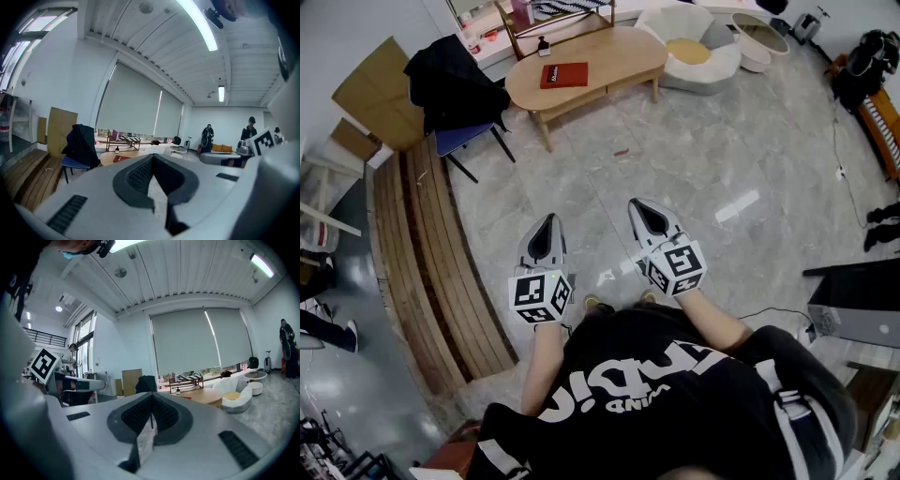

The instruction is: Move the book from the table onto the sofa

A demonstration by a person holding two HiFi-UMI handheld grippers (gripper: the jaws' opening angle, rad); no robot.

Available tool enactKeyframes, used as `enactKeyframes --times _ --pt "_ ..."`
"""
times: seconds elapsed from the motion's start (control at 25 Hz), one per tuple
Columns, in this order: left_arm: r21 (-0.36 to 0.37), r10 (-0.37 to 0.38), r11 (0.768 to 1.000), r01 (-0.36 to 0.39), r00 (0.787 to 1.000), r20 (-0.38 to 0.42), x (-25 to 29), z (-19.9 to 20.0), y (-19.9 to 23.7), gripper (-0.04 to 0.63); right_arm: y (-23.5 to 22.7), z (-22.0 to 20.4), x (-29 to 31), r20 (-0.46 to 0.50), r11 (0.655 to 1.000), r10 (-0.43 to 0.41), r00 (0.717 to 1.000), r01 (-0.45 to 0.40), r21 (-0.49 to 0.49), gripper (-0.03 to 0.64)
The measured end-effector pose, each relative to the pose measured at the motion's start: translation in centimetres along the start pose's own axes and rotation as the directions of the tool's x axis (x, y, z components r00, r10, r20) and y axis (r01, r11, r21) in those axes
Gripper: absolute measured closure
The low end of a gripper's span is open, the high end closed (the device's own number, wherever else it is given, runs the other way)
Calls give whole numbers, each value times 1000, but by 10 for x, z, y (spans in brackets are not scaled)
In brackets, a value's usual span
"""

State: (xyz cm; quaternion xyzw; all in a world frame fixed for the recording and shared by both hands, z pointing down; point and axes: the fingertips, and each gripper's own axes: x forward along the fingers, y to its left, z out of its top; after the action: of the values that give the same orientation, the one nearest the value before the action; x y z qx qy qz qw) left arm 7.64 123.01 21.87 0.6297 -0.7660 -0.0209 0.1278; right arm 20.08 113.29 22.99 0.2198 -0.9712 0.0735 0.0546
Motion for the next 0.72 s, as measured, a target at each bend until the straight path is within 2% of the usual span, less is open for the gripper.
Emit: enactKeyframes --times 0.36,0.72 --pt "-4 -8 1000 8 1000 -6 -5 0 16 588 12 -4 7 7 1000 -18 1000 18 22 618" --pt "3 -75 997 75 997 -29 -9 -2 43 588 28 -8 22 26 998 -63 998 62 22 618"
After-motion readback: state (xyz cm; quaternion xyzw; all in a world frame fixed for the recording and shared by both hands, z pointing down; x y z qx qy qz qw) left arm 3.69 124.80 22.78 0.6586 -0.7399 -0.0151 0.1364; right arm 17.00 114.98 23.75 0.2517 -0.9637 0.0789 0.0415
